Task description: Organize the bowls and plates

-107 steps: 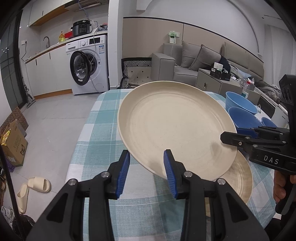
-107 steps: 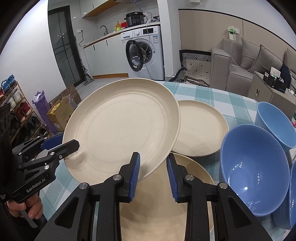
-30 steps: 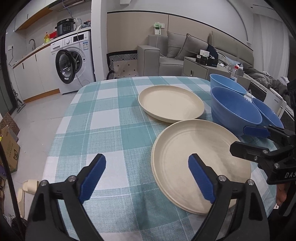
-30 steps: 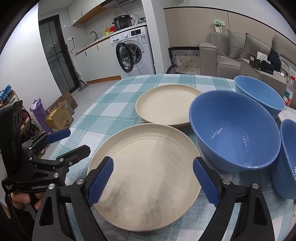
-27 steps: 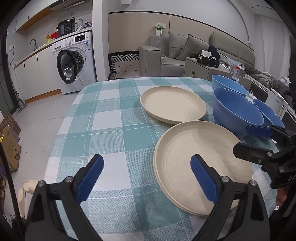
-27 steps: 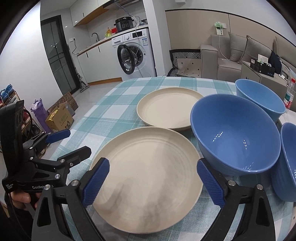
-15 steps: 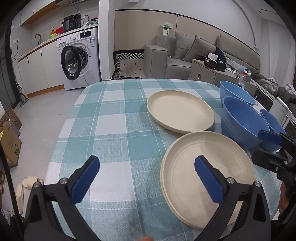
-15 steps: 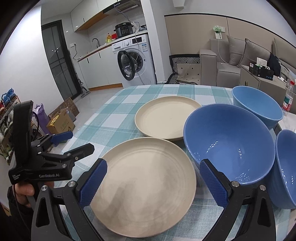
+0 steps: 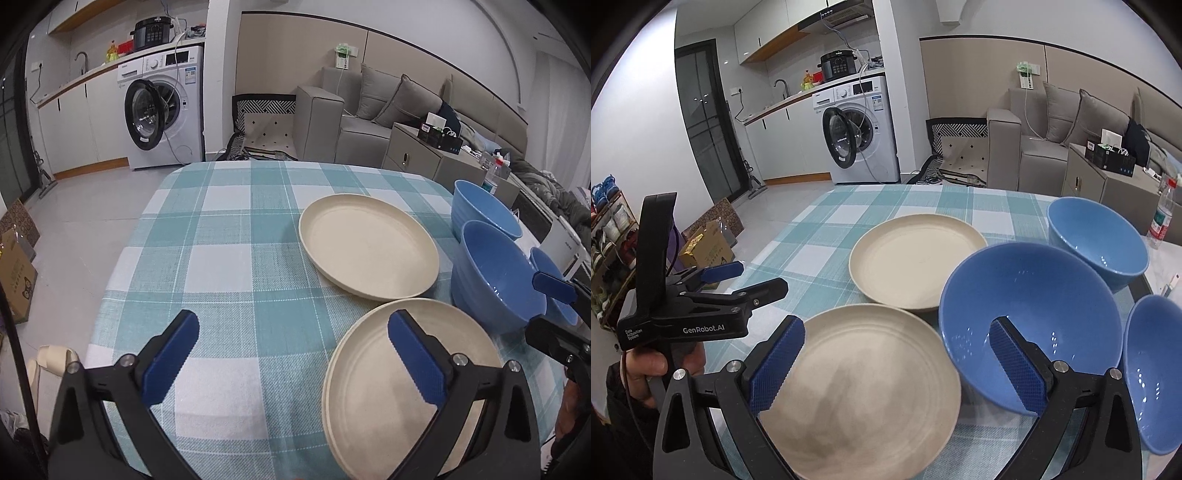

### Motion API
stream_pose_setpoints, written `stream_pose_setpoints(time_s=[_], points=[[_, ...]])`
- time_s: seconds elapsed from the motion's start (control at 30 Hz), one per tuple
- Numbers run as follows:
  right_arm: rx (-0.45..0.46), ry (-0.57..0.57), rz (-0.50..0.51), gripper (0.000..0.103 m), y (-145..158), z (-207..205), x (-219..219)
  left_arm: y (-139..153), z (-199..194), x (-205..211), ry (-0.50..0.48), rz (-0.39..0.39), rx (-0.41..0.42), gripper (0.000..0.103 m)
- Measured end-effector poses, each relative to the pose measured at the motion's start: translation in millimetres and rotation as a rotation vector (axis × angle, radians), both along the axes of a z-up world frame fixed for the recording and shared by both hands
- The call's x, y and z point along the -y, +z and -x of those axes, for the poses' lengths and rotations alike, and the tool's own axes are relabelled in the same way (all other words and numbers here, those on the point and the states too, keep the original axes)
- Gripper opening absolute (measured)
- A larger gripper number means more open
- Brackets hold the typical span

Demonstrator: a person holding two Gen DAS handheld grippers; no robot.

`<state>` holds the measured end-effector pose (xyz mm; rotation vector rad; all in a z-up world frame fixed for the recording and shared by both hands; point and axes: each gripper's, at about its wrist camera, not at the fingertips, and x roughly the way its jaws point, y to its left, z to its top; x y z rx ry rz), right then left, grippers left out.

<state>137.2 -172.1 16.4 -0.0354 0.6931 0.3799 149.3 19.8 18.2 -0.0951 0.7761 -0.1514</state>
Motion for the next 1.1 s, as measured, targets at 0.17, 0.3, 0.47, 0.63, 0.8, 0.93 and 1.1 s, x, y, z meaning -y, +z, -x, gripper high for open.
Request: stream_pose_setpoints(time_s=[0.17,0.3,0.47,0.63,0.8,0.93,1.1], points=[[-0.001,-0.008,0.014,0.102,5,-14,-2,0,-10,3,-0.009,-0.002,-0.009,0.102],[0.004,-0.013,0.017,0.102,8,-23,0,0,-20,8,-0.009,-0.024,-0.013,0.102],[0.007,-0.023,0.024,0.102,9,-31,3,-6,-37,12,0.005,-0.024,-0.035,0.102],[-0.001,-0.039,0.028,0.102,8,-39,8,-13,-48,17,0.001,-0.026,-0.052,0.102],[-0.006,-0.049,0.028,0.102,7,-42,12,-19,-57,23,0.000,-0.045,-0.064,0.102],[-0.009,-0.054,0.027,0.102,6,-44,12,-22,-65,25,0.004,-0.051,-0.076,0.102],[-0.014,-0.059,0.025,0.102,6,-45,15,-26,-76,26,0.018,-0.057,-0.091,0.102]])
